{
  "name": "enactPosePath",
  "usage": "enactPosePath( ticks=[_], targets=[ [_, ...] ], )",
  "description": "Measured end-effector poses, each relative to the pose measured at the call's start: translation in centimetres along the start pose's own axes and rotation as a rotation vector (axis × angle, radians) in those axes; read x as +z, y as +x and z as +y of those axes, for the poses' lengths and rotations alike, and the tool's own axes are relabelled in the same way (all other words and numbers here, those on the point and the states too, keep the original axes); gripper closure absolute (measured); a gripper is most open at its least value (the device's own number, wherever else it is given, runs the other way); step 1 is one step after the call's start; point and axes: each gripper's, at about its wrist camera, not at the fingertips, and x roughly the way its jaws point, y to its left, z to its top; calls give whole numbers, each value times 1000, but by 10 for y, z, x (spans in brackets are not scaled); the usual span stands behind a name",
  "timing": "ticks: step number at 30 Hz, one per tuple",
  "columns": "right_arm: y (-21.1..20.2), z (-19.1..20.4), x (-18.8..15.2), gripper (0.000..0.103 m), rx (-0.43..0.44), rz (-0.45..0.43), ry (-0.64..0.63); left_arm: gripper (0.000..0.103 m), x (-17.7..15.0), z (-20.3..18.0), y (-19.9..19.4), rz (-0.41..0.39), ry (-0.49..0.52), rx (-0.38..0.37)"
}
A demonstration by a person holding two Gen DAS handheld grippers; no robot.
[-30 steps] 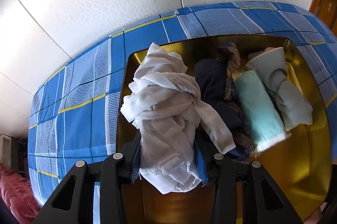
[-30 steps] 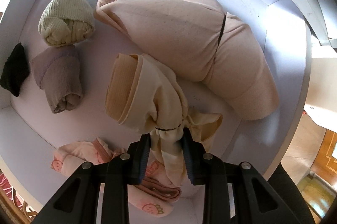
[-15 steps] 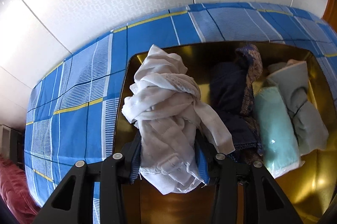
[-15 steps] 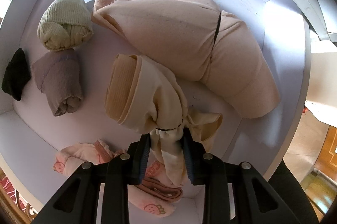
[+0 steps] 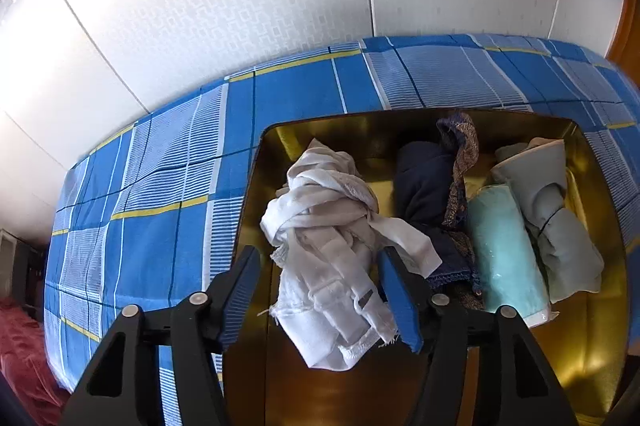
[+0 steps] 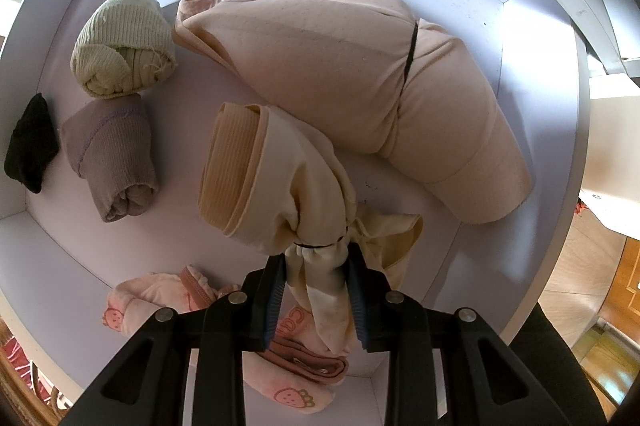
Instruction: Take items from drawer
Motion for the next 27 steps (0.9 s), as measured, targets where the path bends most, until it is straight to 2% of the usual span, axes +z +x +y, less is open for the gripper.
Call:
enactPosePath(
  ticks=[5,11,22,27],
  targets=[
    [0,0,0,74,1,-1,1,40,-8,2,-10,-21,-7,2],
    [0,-1,0,74,-2,-3,-1,39,-21,6,-31,-73,-32,-29],
    [1,3,0,74,-12,-3,-9,32,-63,-12,-92,-213,68,-84],
    [1,6,-1,74,-18,-3,-13,31,-85,-23,-111,-234,79,-140]
  ],
)
